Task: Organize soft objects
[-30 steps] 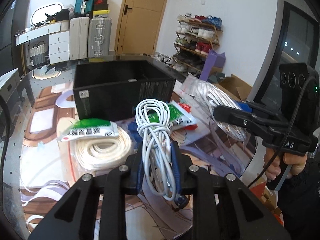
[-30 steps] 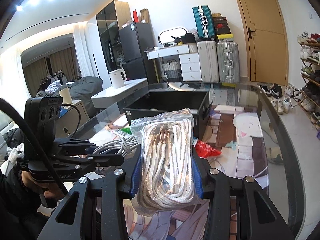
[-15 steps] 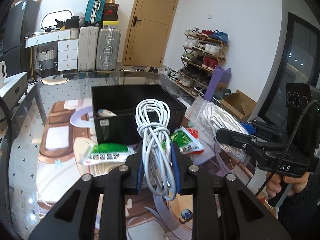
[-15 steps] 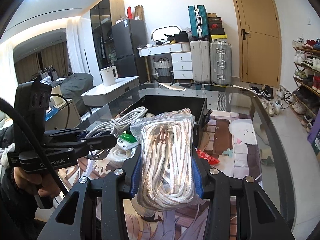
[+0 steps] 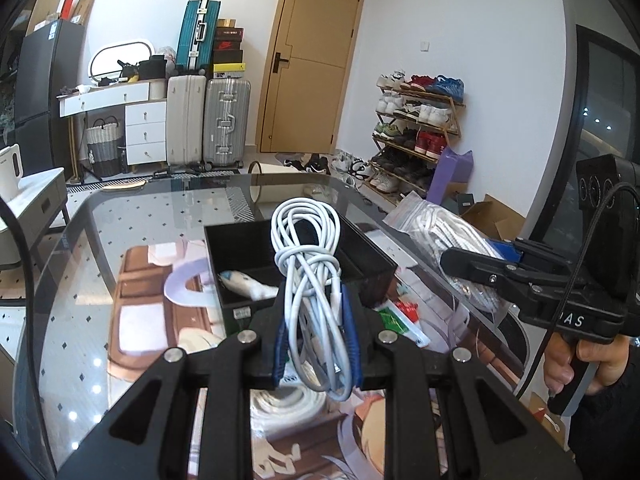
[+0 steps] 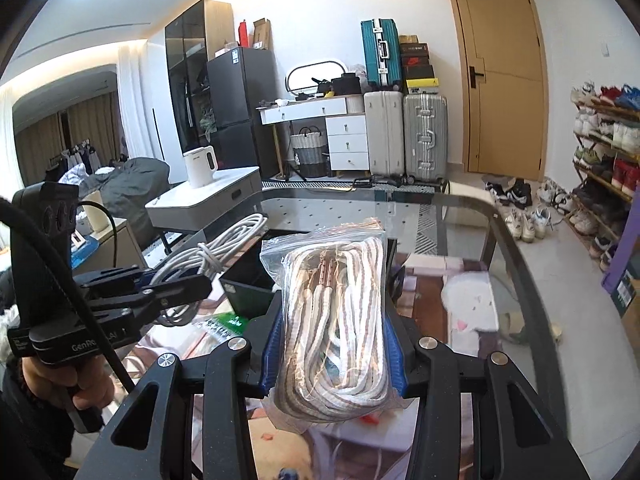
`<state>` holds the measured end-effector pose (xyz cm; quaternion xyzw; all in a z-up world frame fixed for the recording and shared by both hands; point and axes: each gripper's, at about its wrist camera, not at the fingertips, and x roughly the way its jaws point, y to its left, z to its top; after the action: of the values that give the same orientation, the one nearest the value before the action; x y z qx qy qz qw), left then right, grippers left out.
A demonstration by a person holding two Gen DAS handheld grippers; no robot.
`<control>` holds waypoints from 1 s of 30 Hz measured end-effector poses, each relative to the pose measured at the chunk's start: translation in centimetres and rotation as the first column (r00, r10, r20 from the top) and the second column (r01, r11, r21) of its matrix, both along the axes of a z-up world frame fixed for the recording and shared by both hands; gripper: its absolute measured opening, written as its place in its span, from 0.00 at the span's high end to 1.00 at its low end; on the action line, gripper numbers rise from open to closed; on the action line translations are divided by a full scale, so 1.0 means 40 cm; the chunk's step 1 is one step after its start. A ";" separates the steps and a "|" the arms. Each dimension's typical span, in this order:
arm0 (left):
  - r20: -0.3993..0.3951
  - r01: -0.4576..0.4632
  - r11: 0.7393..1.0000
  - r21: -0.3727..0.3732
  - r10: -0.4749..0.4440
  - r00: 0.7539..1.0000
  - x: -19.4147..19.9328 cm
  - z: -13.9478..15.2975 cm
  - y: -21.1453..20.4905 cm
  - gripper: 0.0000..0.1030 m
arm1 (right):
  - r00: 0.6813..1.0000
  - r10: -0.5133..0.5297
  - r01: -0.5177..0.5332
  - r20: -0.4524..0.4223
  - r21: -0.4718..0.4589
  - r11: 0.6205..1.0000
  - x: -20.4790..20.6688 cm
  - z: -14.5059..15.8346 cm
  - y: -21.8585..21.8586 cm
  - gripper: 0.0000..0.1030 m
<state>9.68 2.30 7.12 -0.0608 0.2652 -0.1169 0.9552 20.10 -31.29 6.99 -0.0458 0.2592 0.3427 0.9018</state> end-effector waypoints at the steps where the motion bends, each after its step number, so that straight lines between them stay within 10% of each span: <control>1: 0.002 -0.002 1.000 0.002 0.002 1.000 0.002 0.001 0.003 0.79 | 1.000 0.002 -0.002 0.004 -0.004 1.000 0.004 0.002 0.002 0.58; 30: -0.079 -0.012 0.999 0.042 0.015 0.997 0.168 -0.025 0.030 0.79 | 0.997 0.063 -0.072 -0.048 -0.224 0.972 0.186 -0.045 0.183 0.58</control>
<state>16.38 3.51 6.13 -0.0474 0.3049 -0.1026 0.9457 27.53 -23.97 5.21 -0.1498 0.3127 0.3426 0.8732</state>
